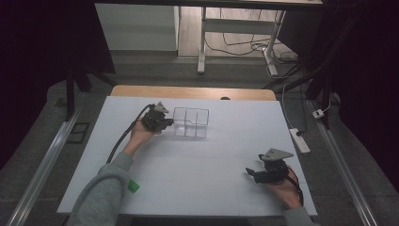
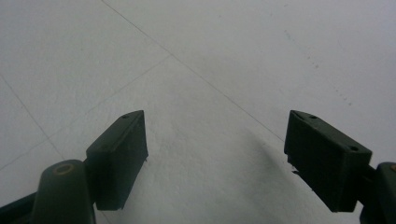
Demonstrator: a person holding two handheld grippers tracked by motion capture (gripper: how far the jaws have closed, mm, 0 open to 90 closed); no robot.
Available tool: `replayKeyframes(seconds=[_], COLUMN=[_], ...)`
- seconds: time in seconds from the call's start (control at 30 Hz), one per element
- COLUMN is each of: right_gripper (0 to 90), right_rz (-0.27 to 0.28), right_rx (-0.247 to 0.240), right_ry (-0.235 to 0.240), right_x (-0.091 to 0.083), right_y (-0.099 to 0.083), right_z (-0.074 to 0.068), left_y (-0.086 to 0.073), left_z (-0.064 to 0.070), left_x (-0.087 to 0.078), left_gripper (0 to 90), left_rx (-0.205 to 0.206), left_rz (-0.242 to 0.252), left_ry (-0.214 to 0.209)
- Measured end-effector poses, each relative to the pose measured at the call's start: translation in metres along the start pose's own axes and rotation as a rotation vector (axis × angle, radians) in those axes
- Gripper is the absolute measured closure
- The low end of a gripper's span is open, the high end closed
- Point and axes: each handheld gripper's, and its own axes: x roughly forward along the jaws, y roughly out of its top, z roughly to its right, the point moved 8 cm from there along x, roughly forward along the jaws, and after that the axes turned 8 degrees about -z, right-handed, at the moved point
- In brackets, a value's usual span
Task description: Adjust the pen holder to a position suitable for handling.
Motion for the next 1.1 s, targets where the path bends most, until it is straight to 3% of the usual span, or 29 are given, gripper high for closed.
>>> replayKeyframes(seconds=[0.33,0.63,0.97,1.1], right_gripper=[21.2,21.1,21.1,21.1], right_rz=[-0.001,-0.004,0.001,0.000], right_rx=[0.003,0.004,0.004,0.003], right_ry=[0.000,0.001,-0.002,-0.001], right_x=[0.000,-0.001,-0.002,-0.002], right_y=[0.000,-0.001,-0.001,-0.001], right_z=[0.000,0.000,0.001,0.001], left_y=[0.010,0.011,0.007,0.001], left_z=[0.016,0.018,0.014,0.018], left_x=[0.008,0.009,-0.015,-0.026], left_gripper=[88.8,88.5,88.6,80.9], left_rx=[0.038,0.044,0.054,0.054], left_rz=[0.001,0.006,0.036,0.049], left_ry=[-0.025,-0.034,-0.028,-0.034])
